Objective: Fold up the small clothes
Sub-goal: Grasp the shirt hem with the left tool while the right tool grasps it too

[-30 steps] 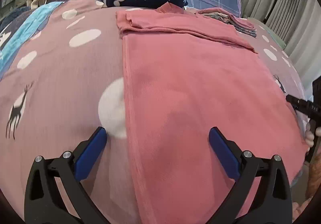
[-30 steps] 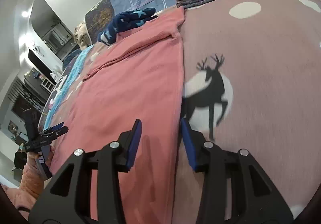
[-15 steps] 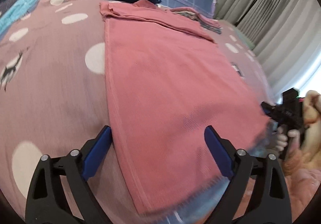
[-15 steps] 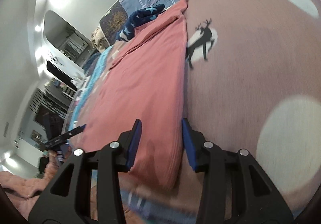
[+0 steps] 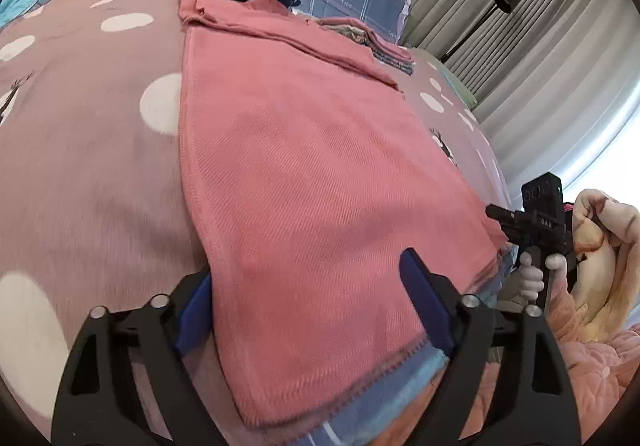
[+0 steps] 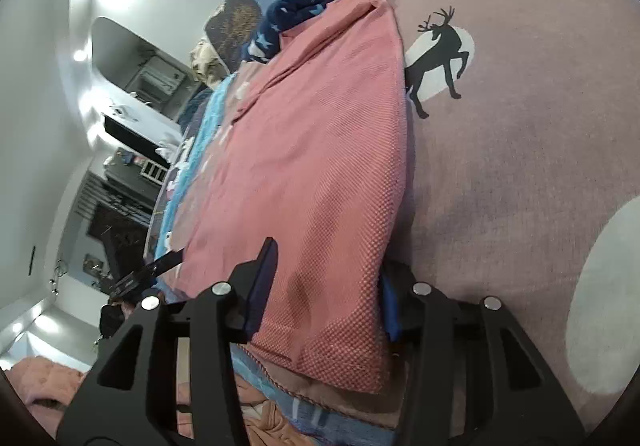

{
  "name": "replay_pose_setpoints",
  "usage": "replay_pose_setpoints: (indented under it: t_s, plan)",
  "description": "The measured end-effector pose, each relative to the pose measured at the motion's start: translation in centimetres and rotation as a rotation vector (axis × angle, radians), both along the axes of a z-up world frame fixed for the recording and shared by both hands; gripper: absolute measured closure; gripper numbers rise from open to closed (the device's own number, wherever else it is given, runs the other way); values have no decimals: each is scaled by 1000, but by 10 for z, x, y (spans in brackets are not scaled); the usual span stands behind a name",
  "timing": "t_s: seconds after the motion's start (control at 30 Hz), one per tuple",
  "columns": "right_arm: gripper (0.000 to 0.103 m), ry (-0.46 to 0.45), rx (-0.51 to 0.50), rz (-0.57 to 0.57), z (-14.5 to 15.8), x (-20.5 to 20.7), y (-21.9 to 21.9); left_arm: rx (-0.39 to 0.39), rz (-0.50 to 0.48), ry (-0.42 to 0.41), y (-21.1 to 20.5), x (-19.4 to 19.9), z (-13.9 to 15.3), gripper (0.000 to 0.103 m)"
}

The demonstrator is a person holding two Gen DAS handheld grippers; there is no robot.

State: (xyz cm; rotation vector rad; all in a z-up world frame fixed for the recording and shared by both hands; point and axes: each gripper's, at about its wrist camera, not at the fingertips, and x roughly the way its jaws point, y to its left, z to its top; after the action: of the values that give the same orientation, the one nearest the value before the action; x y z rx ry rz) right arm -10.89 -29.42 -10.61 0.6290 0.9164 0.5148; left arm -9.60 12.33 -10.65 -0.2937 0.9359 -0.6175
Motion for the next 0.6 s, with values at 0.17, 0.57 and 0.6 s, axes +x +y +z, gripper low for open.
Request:
replay_pose_setpoints:
  t_s: [0.17, 0.57, 0.6]
  plan:
    - [73, 13, -4, 3, -2, -9, -1, 0, -4, 10, 11, -25, -3, 49]
    - [100, -159, 49, -116, 60, -23, -4, -103, 84, -147, 17, -22, 47, 97]
    - [100, -183, 49, -123, 70, -26, -6, -114, 70, -190, 18, -30, 65, 97]
